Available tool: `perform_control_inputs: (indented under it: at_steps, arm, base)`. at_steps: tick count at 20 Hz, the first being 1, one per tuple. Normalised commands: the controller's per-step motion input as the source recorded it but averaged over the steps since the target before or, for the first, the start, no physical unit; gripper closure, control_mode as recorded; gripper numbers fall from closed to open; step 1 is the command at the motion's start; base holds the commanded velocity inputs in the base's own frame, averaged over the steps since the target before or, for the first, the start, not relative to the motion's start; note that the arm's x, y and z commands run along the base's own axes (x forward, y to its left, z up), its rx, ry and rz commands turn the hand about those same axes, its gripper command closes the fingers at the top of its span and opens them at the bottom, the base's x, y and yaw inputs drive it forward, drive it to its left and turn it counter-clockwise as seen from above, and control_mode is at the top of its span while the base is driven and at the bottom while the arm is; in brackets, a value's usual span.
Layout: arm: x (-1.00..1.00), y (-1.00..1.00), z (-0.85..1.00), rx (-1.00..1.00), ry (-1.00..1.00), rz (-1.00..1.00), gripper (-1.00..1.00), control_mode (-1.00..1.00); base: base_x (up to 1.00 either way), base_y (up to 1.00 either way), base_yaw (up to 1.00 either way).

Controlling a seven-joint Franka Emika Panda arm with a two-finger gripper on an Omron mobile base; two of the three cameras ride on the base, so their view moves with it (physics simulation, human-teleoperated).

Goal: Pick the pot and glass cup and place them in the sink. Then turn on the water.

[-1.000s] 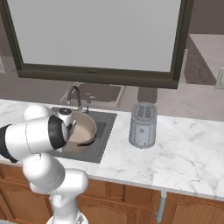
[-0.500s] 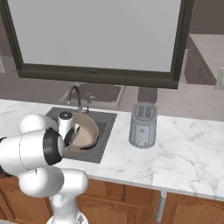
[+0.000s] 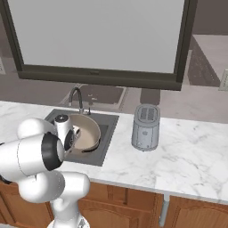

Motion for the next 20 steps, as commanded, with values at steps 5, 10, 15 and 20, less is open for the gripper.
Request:
perform_control_inputs:
  at_steps: [5,10,15,20]
  arm:
    - [0.04,0.08,0.00,-0.04,0.07,0.00,1.00,-1.00]
    - [0.04,0.00,0.00,0.00,0.11,0.00,1.00,-1.00]
    - [0.00,0.00,0.00,0.00,0.06,0.00,1.00,-1.00]
    - [0.00,0.00,0.00,0.00,0.00,0.00,-1.00,-1.00]
  base:
    - [0.00,0.00,0.00]
    - [0.00,0.00,0.00]
    - [0.00,0.00,0.00]
    - [0.00,0.00,0.00]
